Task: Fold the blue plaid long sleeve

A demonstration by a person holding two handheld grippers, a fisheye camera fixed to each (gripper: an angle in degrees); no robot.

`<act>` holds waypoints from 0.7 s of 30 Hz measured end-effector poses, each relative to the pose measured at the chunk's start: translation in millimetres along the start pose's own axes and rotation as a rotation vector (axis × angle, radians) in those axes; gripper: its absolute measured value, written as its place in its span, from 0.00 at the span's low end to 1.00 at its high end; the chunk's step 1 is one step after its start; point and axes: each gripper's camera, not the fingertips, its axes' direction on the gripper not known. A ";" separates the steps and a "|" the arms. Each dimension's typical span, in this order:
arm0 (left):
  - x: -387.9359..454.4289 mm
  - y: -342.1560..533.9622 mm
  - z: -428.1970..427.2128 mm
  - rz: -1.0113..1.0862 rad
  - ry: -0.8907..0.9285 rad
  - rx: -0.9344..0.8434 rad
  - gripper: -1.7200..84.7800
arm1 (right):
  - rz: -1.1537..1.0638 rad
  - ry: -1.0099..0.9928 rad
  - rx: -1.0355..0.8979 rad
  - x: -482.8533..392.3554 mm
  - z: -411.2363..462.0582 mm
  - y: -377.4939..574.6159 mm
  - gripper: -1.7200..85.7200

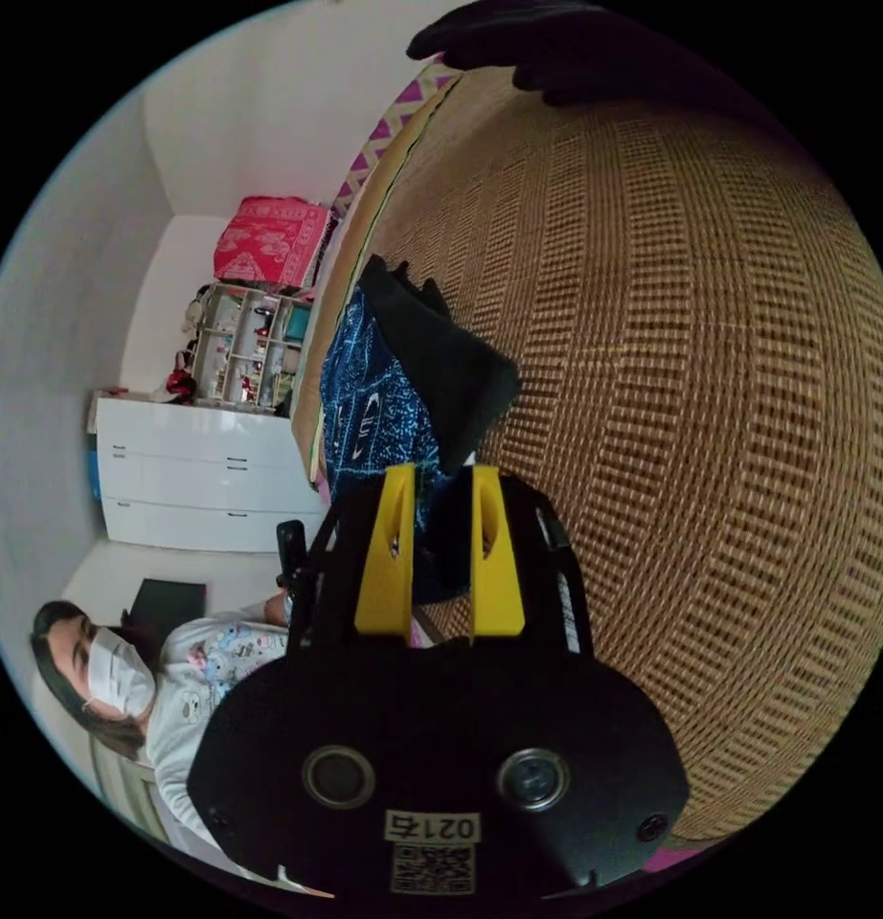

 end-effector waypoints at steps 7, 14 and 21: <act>-1.7 -2.9 -28.1 0.031 0.154 -0.002 0.01 | 0.030 -0.169 0.071 17.4 -7.6 1.9 0.06; 44.2 -24.0 -121.4 0.177 0.237 0.166 0.01 | -0.081 -0.208 0.071 -55.7 -7.2 -45.8 0.07; 33.6 -53.0 -248.6 0.104 0.160 0.453 0.01 | -0.137 -0.140 -0.022 -137.1 112.1 -186.8 0.07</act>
